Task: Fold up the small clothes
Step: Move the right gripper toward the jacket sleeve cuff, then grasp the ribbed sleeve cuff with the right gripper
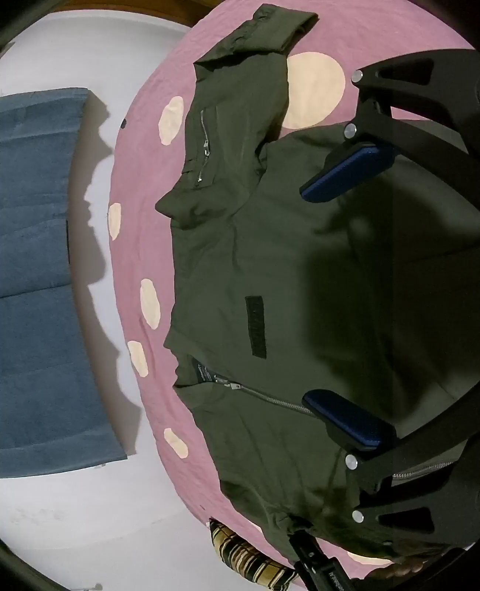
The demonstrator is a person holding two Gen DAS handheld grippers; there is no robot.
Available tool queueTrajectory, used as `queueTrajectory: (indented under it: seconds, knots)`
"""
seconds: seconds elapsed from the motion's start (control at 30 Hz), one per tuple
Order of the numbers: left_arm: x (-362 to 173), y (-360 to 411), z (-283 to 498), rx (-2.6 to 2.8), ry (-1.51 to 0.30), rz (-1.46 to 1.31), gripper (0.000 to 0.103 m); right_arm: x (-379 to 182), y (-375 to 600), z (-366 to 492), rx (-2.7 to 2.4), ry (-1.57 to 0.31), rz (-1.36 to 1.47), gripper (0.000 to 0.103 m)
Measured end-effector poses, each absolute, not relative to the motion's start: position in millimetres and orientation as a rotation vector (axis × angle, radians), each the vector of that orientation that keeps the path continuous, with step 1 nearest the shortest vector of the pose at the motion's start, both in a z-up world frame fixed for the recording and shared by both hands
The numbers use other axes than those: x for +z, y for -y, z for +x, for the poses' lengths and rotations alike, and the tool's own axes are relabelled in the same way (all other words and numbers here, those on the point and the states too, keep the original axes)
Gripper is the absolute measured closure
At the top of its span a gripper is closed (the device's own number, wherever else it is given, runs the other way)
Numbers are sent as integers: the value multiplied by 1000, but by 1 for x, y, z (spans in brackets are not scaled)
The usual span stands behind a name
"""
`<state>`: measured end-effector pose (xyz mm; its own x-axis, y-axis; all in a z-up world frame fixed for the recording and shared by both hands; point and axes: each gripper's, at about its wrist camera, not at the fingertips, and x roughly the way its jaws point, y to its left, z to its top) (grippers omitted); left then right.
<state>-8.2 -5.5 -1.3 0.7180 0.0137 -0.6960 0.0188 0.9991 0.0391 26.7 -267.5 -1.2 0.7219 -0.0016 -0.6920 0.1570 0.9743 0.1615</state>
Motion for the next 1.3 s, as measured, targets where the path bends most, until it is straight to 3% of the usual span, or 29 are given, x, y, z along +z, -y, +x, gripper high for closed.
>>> queueTrajectory:
  seconds: [0.97,1.13,1.3]
  knots:
    - [-12,10,-2,-29,-813,30,4,-6,283,27,-97,-783,221,2]
    - [-14,7,0,-29,-827,25,4,5,331,16,-203,-718,200,2]
    - [-19,4,6,-19,-841,22,4,2,439,-17,-397,-700,403,2]
